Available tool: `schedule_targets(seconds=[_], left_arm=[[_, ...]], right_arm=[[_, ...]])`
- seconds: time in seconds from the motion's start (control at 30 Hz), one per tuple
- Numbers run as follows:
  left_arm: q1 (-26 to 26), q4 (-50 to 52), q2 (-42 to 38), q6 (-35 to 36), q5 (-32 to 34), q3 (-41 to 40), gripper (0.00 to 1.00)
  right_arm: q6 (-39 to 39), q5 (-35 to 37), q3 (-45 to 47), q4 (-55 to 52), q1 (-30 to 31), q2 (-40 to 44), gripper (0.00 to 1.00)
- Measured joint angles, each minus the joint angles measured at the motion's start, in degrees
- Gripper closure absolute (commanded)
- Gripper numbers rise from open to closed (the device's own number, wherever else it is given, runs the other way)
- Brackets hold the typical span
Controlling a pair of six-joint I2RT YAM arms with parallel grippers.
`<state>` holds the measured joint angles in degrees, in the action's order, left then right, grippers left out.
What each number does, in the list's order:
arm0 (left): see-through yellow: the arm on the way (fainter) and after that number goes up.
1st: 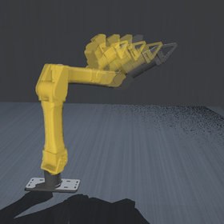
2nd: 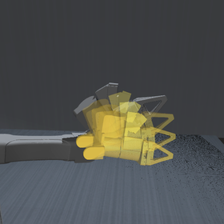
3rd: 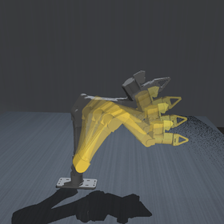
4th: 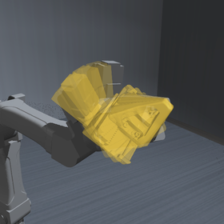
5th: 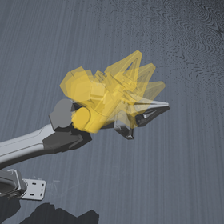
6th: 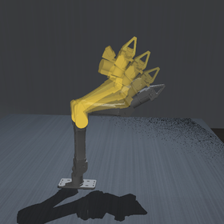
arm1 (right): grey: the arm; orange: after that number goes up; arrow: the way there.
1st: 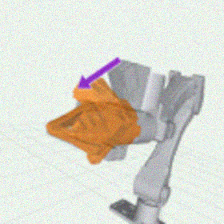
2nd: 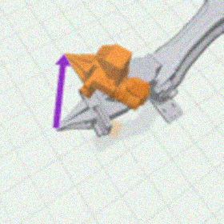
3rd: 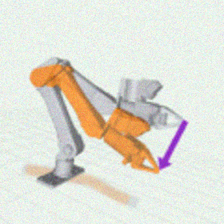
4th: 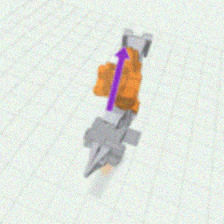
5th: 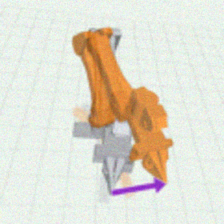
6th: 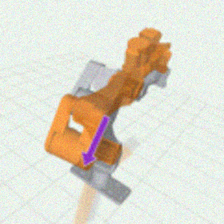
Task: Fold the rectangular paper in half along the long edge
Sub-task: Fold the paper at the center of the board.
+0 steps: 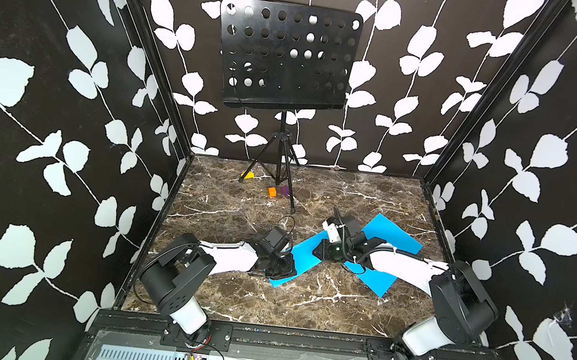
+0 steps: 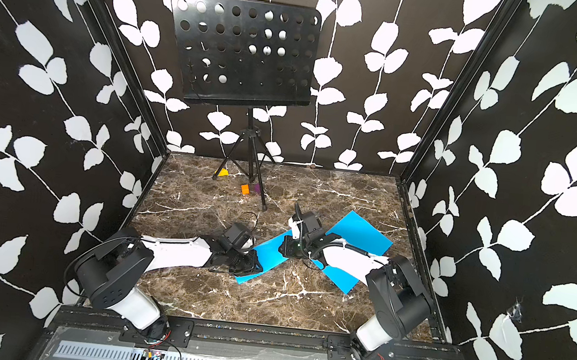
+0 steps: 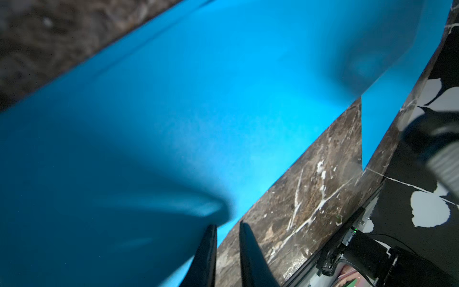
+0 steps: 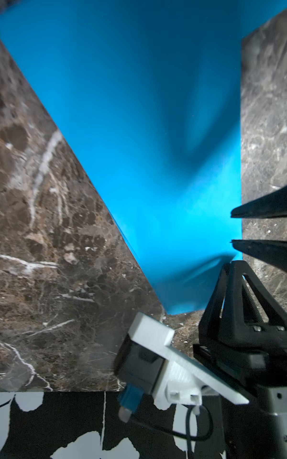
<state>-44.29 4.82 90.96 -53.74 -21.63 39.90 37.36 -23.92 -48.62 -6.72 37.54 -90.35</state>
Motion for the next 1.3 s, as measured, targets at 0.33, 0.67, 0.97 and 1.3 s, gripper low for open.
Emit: schedule_targets(seconds=[0.33, 0.67, 0.97, 1.3], left_arm=[[0.0, -2.1, 0.3, 0.4, -0.3, -0.8, 0.82], [0.0, -2.2, 0.2, 0.9, 0.0, -1.0, 0.83], [0.0, -2.2, 0.1, 1.1, 0.2, -1.2, 0.83], [0.0, -2.1, -0.2, 1.3, 0.9, -1.5, 0.82]], right_arm=[[1.7, -4.8, -0.1, 2.7, 4.4, -7.0, 0.88], [2.2, -4.5, 1.0, 3.8, 3.3, -9.3, 0.98], [-0.5, -5.3, 2.2, 4.2, -2.7, -8.8, 1.0], [-3.3, -2.7, 3.6, 1.7, -9.0, -6.3, 1.0]])
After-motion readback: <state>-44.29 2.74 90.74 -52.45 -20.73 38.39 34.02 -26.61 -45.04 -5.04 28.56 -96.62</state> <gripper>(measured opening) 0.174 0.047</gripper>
